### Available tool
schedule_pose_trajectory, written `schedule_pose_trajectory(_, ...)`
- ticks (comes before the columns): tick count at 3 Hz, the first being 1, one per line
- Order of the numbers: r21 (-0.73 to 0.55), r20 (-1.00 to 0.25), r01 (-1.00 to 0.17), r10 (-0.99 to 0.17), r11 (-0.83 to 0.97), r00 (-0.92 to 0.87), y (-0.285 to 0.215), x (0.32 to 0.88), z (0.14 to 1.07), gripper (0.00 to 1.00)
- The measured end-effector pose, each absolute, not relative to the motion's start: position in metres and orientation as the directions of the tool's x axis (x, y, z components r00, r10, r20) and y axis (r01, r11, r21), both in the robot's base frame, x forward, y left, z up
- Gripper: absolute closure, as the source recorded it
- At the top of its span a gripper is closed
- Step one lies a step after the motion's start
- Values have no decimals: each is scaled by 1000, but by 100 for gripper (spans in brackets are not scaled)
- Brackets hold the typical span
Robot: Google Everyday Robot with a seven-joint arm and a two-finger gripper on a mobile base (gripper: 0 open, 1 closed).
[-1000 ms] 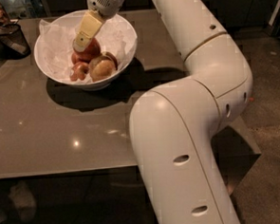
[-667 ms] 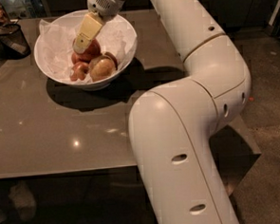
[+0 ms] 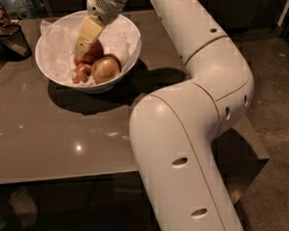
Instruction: Pick apple from white bowl
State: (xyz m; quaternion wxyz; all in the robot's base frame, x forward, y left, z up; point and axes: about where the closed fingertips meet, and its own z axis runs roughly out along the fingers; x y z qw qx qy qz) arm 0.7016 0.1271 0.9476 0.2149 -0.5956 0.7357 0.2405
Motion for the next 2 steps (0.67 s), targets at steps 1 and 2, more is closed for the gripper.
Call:
schedule_pose_trajectory(1,108,-603,-981,-774,164,-195,133,701,944,18)
schedule_pose_trajectory(2,116,-603,-981,-774,156,-195,137,701,940,17)
